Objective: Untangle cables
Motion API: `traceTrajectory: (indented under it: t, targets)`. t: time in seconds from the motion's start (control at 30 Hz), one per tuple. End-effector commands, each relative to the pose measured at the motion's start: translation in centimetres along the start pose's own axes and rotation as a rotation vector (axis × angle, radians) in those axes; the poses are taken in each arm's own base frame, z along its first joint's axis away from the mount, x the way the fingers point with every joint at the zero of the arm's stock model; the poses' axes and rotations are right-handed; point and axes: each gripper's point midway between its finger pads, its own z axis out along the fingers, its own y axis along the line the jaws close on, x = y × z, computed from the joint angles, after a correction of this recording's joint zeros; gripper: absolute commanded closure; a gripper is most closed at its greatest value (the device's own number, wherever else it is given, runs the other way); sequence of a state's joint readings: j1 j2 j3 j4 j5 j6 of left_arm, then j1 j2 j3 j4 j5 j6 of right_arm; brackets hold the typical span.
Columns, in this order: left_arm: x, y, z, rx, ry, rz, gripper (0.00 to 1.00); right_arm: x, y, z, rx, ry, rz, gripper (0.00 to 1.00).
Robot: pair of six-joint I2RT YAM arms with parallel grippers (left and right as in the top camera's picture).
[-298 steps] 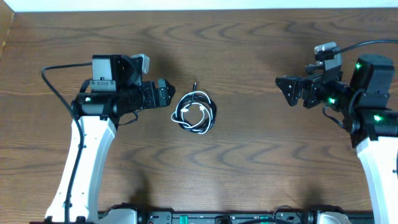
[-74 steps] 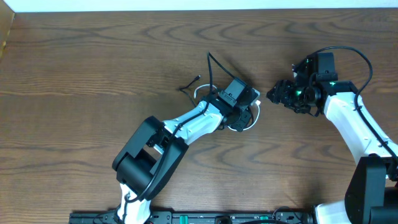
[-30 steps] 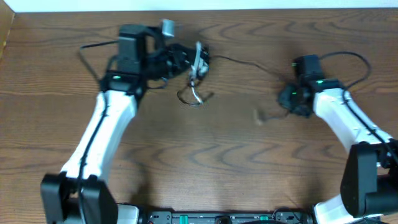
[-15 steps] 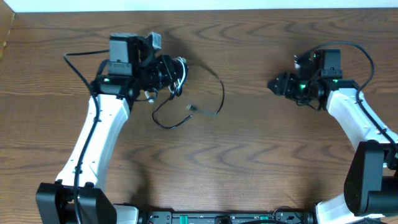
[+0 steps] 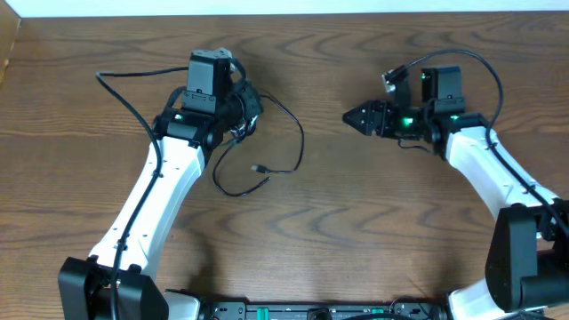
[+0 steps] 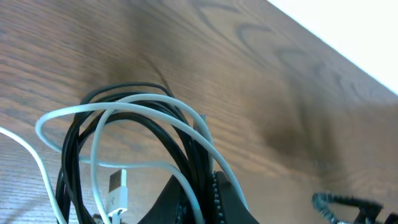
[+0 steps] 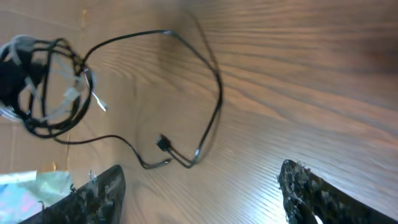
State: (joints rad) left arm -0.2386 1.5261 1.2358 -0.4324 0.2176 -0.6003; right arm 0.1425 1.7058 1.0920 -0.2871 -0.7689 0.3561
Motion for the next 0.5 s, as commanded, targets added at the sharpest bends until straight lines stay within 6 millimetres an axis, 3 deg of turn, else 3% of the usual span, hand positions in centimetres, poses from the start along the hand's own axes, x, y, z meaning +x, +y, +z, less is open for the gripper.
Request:
traceTrajectory:
  t: [0.0,0.17,0.27,0.47]
  targets:
    - [-1.1,0.1,-0.4,-0.022,-0.050,-0.138,0.93,0.1,3.4,0.8,-0.067,0.002,-0.048,0.25]
    - [-0.8,1.4,-0.5,-0.081,-0.062,-0.350,0.93,0.0,6.0,2.7,-0.080,-0.028,-0.072,0.16]
    - [-0.7,1.5,-0.5,-0.081,-0.065,-0.447,0.93,-0.2,9.1,3.7,-0.150,-0.057,-0.161,0.15]
    - [-0.5,1.2,-0.4,-0.069,-0.052,-0.485,0.92,0.7,13.1,5.2,-0.219,-0.080,-0.274,0.17]
